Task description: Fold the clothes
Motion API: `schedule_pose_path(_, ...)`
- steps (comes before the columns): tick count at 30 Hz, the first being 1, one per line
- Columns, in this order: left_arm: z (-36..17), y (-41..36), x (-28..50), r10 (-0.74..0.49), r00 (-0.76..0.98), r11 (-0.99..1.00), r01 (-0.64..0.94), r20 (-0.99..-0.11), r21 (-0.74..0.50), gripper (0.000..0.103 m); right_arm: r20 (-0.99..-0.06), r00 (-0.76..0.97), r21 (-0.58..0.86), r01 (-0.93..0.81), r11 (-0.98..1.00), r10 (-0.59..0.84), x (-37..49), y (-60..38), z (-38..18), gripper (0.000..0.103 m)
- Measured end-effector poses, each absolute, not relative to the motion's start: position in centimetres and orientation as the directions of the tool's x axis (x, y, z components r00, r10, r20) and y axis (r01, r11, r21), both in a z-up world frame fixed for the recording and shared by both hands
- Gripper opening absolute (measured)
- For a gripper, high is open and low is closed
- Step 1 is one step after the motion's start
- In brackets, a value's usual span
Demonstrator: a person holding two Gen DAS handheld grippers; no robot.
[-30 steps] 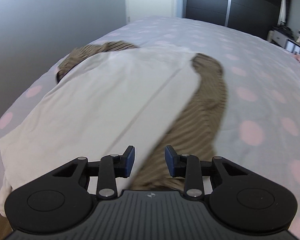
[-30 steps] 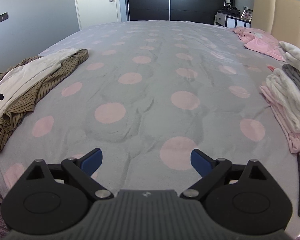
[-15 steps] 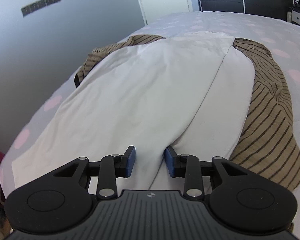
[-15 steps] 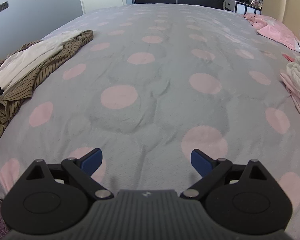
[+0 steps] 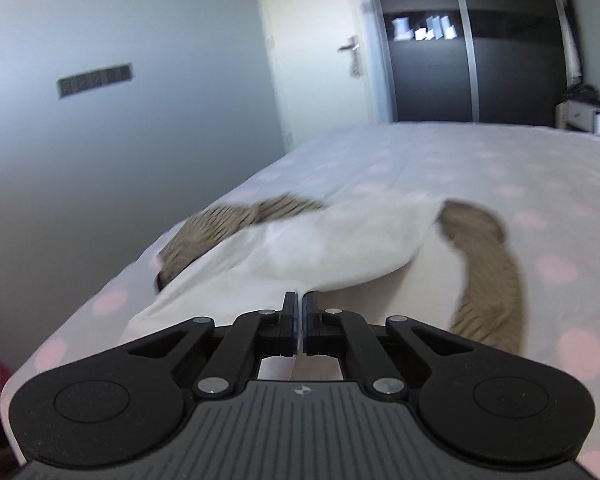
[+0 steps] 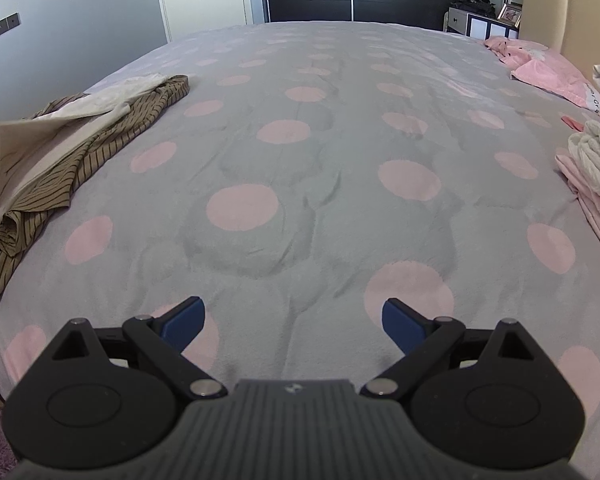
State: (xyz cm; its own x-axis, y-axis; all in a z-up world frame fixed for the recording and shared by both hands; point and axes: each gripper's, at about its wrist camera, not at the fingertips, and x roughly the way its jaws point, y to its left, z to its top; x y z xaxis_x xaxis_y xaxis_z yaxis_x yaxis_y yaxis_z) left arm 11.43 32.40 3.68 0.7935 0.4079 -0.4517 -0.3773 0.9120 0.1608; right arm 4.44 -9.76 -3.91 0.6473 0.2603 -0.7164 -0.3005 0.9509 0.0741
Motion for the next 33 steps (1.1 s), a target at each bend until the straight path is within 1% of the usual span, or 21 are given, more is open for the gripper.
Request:
schedule_pose_path(5, 6.1, 25.9, 10.3, 0.213, 0.871, 0.977, -0.173, -0.444, 0.129, 0.000, -0.696, 0.666, 0.075, -0.306, 0.949, 0.269, 3.8, -10.2, -3.2, 0.097)
schedule_pose_path(8, 7.0, 21.2, 8.4, 0.060, 0.892, 0.994, -0.010, -0.449, 0.112, 0.000, -0.684, 0.681, 0.078, -0.287, 0.955, 0.261, 3.6, -10.8, -2.8, 0.097)
schedule_pose_path(12, 7.3, 15.4, 5.1, -0.156, 0.863, 0.980, 0.198, -0.481, 0.037, 0.000, -0.668, 0.709, 0.060, -0.252, 0.966, 0.227, 3.5, -11.8, -2.3, 0.097)
schedule_pose_path(17, 6.8, 8.8, 0.1, -0.425, 0.721, 0.878, 0.476, -0.547, -0.054, 0.000, -0.659, 0.732, 0.049, -0.185, 0.982, 0.171, 3.9, -13.7, -1.6, 0.096)
schedule_pose_path(21, 5.8, 4.9, -3.6, -0.589, 0.539, 0.754, 0.634, -0.602, -0.170, 0.000, -0.672, 0.724, 0.089, -0.134, 0.987, 0.159, 4.4, -15.5, -1.2, 0.095)
schedule_pose_path(24, 4.7, 3.0, -5.7, -0.619, 0.438, 0.696, 0.690, -0.652, -0.198, 0.000, -0.680, 0.712, 0.139, -0.105, 0.985, 0.172, 4.7, -17.0, -1.0, 0.095)
schedule_pose_path(27, 3.3, 2.7, -6.0, -0.601, 0.387, 0.689, 0.695, -0.699, -0.208, 0.001, -0.691, 0.688, 0.201, -0.108, 0.974, 0.219, 4.4, -17.6, -1.2, 0.095)
schedule_pose_path(28, 3.1, 3.0, -5.9, -0.595, 0.380, 0.699, 0.679, -0.708, -0.223, 0.004, -0.693, 0.680, 0.219, -0.118, 0.969, 0.240, 4.3, -17.7, -1.3, 0.095)
schedule_pose_path(29, 3.1, 3.5, -5.8, -0.583, 0.388, 0.714, 0.664, -0.714, -0.222, 0.012, -0.695, 0.669, 0.238, -0.131, 0.962, 0.264, 4.2, -17.6, -1.4, 0.095)
schedule_pose_path(30, 3.1, 3.8, -5.6, -0.567, 0.403, 0.729, 0.651, -0.719, -0.211, 0.016, -0.696, 0.655, 0.259, -0.154, 0.953, 0.295, 4.0, -17.4, -1.6, 0.092)
schedule_pose_path(31, 3.3, 4.2, -5.4, -0.549, 0.423, 0.747, 0.635, -0.721, -0.196, 0.023, -0.697, 0.639, 0.280, -0.176, 0.944, 0.326, 3.8, -17.1, -1.7, 0.088)
schedule_pose_path(32, 3.6, 4.7, -5.1, -0.530, 0.445, 0.766, 0.616, -0.721, -0.183, 0.030, -0.697, 0.622, 0.300, -0.197, 0.933, 0.356, 3.6, -16.8, -1.9, 0.081)
schedule_pose_path(33, 3.8, 5.3, -4.9, -0.510, 0.466, 0.786, 0.594, -0.723, -0.172, 0.034, -0.698, 0.605, 0.319, -0.216, 0.923, 0.383, 3.4, -16.5, -2.1, 0.077)
